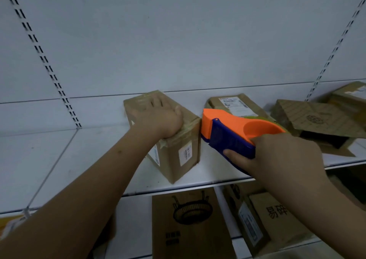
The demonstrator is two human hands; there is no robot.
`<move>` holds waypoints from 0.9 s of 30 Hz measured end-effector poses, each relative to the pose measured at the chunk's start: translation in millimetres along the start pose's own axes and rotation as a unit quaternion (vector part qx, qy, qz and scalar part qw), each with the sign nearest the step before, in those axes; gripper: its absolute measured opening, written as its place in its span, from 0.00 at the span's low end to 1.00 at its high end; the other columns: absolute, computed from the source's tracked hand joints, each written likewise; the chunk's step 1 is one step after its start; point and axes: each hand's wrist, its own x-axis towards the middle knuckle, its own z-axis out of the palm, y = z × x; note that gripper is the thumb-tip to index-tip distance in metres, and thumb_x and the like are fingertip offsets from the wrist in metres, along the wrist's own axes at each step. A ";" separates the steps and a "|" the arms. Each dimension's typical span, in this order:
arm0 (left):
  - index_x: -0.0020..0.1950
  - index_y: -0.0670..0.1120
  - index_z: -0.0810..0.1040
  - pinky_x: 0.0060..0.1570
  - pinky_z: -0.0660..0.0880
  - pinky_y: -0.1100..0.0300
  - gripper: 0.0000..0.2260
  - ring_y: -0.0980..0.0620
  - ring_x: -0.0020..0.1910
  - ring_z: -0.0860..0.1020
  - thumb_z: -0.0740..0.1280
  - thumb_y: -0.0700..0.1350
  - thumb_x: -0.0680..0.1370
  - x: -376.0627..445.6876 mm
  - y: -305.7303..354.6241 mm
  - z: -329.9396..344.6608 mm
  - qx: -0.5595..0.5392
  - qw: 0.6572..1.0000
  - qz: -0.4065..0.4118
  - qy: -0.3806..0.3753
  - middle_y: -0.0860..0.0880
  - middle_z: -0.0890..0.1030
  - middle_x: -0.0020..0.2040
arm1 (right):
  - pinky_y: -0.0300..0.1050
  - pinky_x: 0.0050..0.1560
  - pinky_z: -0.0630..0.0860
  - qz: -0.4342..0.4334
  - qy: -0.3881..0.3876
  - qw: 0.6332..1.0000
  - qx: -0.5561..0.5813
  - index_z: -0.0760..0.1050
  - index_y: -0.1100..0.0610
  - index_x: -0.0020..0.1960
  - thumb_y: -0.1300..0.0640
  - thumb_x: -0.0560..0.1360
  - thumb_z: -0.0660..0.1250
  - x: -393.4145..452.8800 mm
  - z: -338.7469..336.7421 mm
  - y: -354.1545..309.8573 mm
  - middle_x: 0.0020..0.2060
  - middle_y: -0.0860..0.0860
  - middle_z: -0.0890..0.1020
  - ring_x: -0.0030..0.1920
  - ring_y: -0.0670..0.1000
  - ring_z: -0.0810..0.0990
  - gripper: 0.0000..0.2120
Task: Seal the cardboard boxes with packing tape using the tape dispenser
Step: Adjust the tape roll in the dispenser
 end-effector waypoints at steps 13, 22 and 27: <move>0.81 0.45 0.42 0.76 0.42 0.38 0.30 0.46 0.81 0.43 0.39 0.59 0.83 10.7 -2.6 6.8 0.032 0.994 0.103 0.002 0.43 0.43 0.82 | 0.40 0.27 0.61 0.020 0.138 0.989 0.048 0.68 0.52 0.36 0.23 0.68 0.50 48.7 -44.0 -9.4 0.27 0.50 0.71 0.28 0.48 0.69 0.31; 0.69 0.46 0.74 0.64 0.60 0.64 0.16 0.50 0.68 0.71 0.56 0.49 0.85 14.8 -38.7 -15.1 -0.176 0.937 0.274 0.129 0.48 0.76 0.68 | 0.50 0.34 0.77 0.066 0.113 0.915 0.383 0.79 0.53 0.40 0.22 0.60 0.59 26.5 19.8 16.1 0.29 0.50 0.81 0.31 0.48 0.80 0.35; 0.69 0.53 0.75 0.61 0.74 0.64 0.17 0.62 0.61 0.78 0.57 0.55 0.83 -28.5 0.8 -30.4 -0.497 0.820 0.281 0.043 0.58 0.80 0.62 | 0.46 0.31 0.77 0.073 0.120 0.857 0.496 0.81 0.55 0.36 0.24 0.61 0.65 -4.3 51.7 32.9 0.29 0.48 0.82 0.29 0.45 0.80 0.33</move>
